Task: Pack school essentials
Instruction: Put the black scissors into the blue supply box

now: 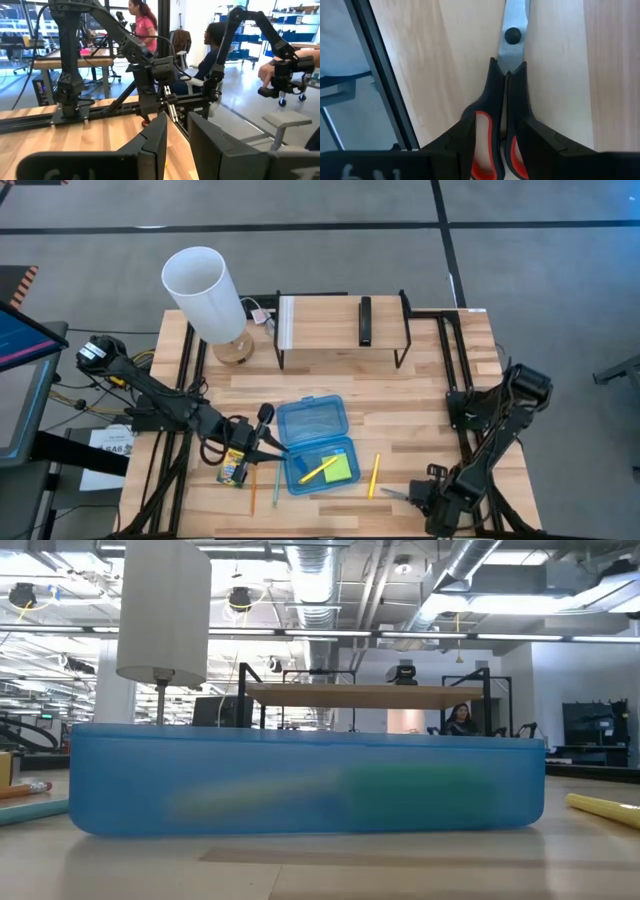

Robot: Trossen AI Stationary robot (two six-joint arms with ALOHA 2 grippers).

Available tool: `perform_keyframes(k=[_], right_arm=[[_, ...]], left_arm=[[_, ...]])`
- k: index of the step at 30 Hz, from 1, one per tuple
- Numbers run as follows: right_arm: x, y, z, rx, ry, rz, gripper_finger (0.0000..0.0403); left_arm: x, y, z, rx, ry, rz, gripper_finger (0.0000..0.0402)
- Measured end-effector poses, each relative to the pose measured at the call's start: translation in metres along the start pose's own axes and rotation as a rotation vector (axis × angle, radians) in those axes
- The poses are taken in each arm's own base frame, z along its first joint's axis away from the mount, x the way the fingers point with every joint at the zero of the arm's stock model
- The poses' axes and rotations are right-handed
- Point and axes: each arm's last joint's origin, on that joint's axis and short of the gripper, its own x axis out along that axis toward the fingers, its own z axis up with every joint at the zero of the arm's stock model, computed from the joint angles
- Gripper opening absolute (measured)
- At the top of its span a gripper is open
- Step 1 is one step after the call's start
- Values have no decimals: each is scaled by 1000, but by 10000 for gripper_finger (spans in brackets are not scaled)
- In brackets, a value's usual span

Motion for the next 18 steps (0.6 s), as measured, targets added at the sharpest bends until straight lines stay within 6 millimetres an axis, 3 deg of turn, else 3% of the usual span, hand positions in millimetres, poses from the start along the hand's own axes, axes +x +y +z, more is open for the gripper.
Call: perform_keyframes(k=[8,18], right_arm=[[6,-12,12,35,19,-101,166],[-9,-48,45,25,40,-274,165]], left_arm=[[0,0,-1,1,8,2,66],[0,0,-3,-3,28,3,66]])
